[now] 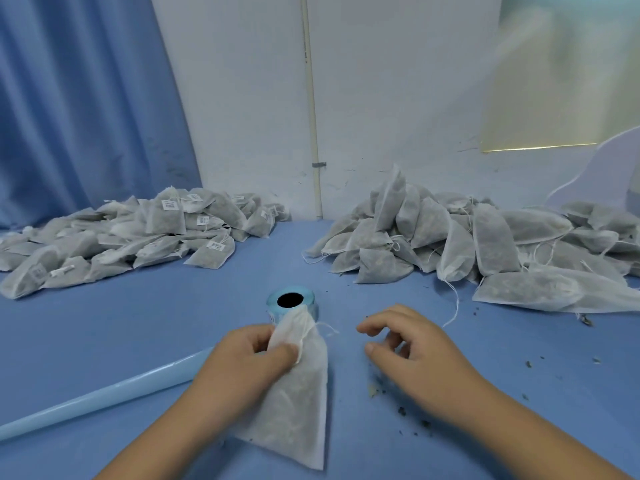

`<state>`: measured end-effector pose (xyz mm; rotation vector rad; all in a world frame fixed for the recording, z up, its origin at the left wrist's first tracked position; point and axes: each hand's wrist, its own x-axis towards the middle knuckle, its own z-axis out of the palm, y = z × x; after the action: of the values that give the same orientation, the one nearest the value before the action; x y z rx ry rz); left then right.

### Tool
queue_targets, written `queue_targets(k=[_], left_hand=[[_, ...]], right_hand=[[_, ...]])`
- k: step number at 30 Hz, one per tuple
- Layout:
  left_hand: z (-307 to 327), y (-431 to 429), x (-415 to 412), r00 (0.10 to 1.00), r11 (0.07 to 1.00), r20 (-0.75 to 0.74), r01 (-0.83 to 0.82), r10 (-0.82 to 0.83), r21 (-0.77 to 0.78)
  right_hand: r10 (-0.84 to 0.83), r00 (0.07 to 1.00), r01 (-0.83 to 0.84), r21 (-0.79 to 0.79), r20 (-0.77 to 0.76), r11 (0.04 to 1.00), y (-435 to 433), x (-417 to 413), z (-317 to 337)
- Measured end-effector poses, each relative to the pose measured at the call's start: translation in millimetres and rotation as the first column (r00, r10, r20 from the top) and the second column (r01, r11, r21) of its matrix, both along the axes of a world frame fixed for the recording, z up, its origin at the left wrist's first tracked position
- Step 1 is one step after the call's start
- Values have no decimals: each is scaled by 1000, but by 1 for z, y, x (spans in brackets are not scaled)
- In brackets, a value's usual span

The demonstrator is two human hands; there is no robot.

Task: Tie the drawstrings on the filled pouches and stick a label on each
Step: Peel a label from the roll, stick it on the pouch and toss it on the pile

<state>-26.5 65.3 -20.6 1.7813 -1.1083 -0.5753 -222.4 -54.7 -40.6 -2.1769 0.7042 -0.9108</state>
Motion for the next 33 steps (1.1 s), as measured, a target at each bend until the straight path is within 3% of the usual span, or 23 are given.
queue_targets(k=[3, 6, 10, 14, 18, 22, 27, 29, 31, 33], left_hand=[[2, 9, 31, 950, 989, 286, -144, 126, 42], [1, 7, 50, 878, 985, 465, -160, 112, 66], [-2, 3, 62, 880, 971, 475, -116, 2, 210], [1, 9, 72, 875, 959, 483, -148, 13, 241], [2, 26, 79, 890, 953, 453, -185, 59, 240], [7, 41, 83, 902, 917, 427, -219, 61, 332], [19, 36, 77, 822, 895, 561, -320, 98, 312], [21, 27, 76, 868, 934, 473, -281, 149, 222], [18, 15, 73, 965, 974, 236, -152, 110, 168], [13, 1, 70, 998, 990, -29, -44, 48, 136]], right_hand=[[-36, 983, 29, -39, -182, 999, -20, 23, 0], [2, 951, -40, -119, -309, 992, -33, 56, 10], [111, 865, -232, -194, -490, 953, -34, 99, 25], [47, 745, -279, -247, -666, 928, -37, 122, 27], [47, 749, -253, -220, -661, 942, -40, 124, 26], [61, 770, -252, -216, -635, 943, -33, 128, 21], [-26, 900, -78, -219, -434, 973, -21, 130, 10], [-115, 943, 44, -224, -312, 974, -12, 128, 2], [-177, 958, 132, -203, -226, 970, -3, 125, -6], [-177, 961, 144, -162, -211, 976, 4, 121, -13]])
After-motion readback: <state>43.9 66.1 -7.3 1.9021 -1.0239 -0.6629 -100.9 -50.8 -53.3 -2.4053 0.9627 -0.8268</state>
